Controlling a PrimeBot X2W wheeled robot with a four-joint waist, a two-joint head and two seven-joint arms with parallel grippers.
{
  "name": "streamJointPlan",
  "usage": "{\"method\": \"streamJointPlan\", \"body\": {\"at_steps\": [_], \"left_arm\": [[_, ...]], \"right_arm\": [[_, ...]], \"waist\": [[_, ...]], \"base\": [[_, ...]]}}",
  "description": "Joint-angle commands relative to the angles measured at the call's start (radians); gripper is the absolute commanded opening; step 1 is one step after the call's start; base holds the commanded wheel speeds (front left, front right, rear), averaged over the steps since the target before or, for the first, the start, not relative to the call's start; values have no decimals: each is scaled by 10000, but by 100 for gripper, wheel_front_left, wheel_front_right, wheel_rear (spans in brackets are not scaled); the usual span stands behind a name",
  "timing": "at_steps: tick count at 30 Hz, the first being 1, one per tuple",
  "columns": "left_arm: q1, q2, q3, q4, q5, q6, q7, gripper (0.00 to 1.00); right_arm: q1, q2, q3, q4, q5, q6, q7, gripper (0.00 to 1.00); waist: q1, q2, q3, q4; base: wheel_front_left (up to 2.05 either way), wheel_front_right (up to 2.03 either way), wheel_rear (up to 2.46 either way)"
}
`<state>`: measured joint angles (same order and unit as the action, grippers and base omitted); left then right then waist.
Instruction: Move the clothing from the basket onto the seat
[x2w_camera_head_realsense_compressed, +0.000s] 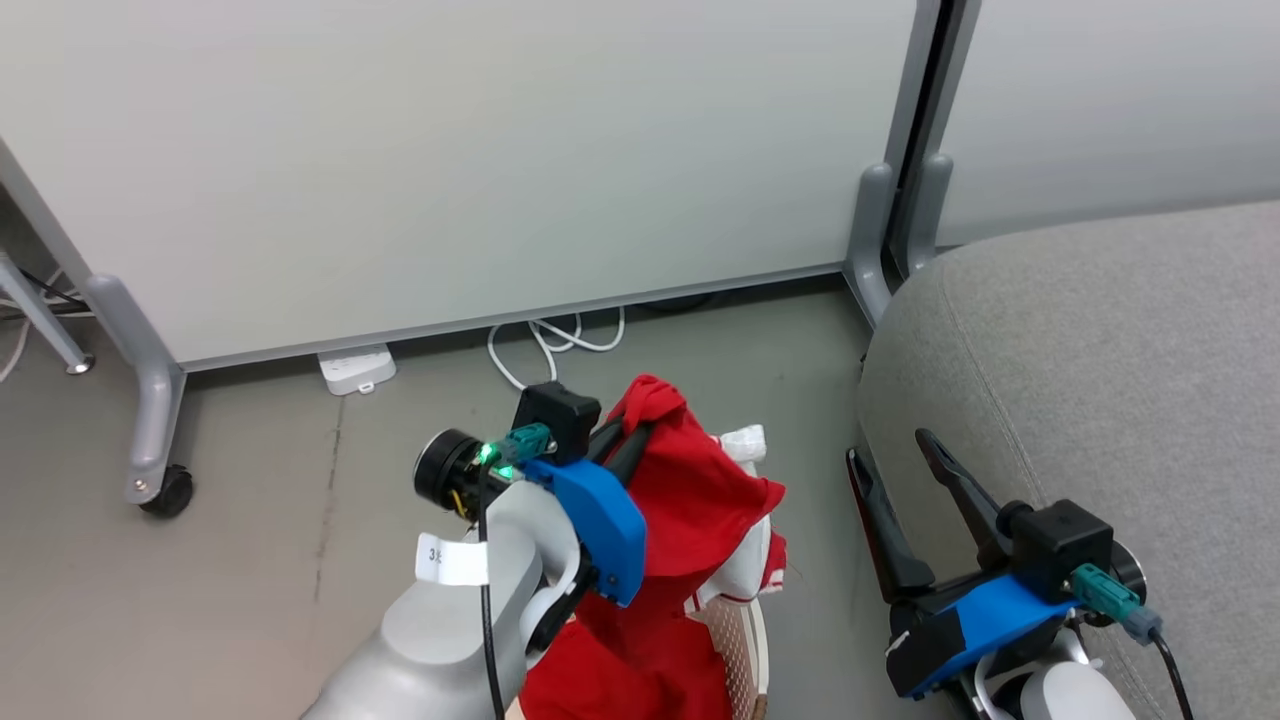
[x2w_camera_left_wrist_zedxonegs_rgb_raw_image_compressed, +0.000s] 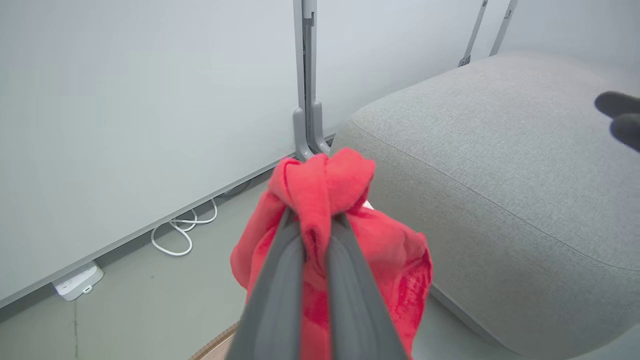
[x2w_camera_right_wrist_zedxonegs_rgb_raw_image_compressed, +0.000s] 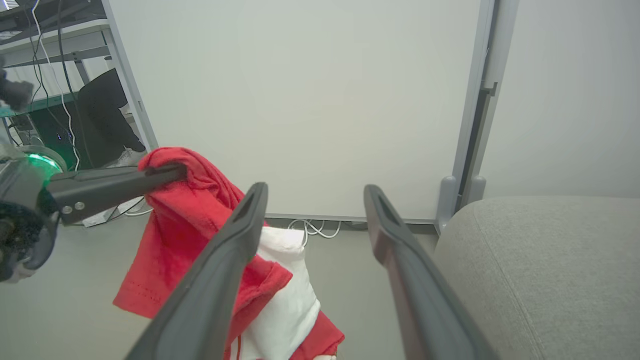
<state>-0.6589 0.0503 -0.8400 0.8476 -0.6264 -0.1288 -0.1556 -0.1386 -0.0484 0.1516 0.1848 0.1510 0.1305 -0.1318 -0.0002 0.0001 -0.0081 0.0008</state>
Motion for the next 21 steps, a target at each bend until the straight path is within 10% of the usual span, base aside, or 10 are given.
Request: {"method": "streamJointPlan", "body": {"at_steps": [1, 21], "left_arm": [[-236, 0, -112, -97, -109, 57, 2, 0], [-1664, 3, -1864, -564, -1936, 737, -149, 0]], "right_arm": [[152, -36, 14, -62, -16, 4, 58, 100], [451, -36, 341, -223, 172, 4, 294, 100]], "waist": [[2, -1, -123, 103], [2, -1, -528, 112]], "base": [[0, 0, 0], [0, 0, 0]]}}
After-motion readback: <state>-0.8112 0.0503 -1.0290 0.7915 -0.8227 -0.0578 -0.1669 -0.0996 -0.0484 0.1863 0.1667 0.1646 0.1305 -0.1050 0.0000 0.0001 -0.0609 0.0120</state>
